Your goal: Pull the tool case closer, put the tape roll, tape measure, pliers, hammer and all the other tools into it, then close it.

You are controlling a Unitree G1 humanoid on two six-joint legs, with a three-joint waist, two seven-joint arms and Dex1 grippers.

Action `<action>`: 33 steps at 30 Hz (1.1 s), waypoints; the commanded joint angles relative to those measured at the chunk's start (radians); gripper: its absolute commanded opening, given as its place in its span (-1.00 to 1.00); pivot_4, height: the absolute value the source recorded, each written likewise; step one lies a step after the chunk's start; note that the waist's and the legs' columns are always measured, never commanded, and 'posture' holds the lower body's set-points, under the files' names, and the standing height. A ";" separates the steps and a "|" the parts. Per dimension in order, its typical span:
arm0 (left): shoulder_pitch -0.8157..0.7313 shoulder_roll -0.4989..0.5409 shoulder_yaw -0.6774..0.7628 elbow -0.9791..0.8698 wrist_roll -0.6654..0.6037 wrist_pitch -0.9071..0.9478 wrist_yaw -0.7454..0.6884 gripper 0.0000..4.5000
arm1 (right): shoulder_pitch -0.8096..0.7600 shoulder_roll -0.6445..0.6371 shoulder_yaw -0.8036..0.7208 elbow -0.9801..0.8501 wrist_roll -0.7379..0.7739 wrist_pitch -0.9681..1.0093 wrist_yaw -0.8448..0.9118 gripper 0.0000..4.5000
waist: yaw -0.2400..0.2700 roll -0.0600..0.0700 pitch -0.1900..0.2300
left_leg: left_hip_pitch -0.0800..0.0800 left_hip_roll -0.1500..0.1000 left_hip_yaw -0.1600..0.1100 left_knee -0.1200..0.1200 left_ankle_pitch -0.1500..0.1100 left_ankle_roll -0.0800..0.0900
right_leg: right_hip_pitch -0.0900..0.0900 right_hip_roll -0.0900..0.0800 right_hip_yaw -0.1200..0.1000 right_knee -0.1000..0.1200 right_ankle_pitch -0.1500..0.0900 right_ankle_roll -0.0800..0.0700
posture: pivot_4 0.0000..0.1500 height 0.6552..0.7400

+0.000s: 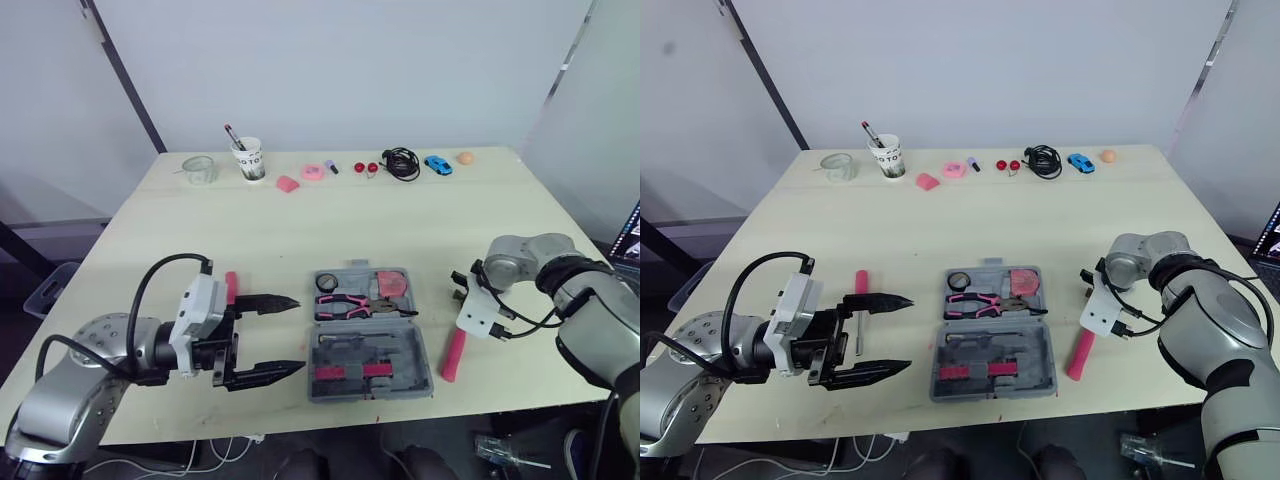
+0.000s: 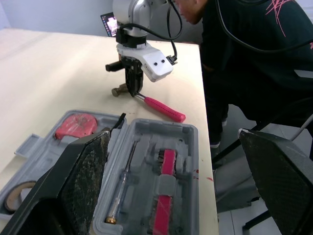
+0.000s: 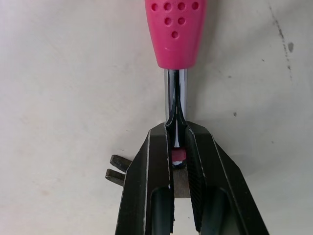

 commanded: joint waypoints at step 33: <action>-0.121 -0.031 -0.090 0.059 0.019 -0.017 -0.032 1.00 | 0.525 0.031 -0.828 -1.184 0.776 2.667 -0.066 -0.99 | 0.009 0.001 0.002 | -0.009 -0.001 -0.008 0.001 -0.003 0.004 | -0.003 0.001 -0.005 -0.003 0.003 0.004 | 1.00 1.00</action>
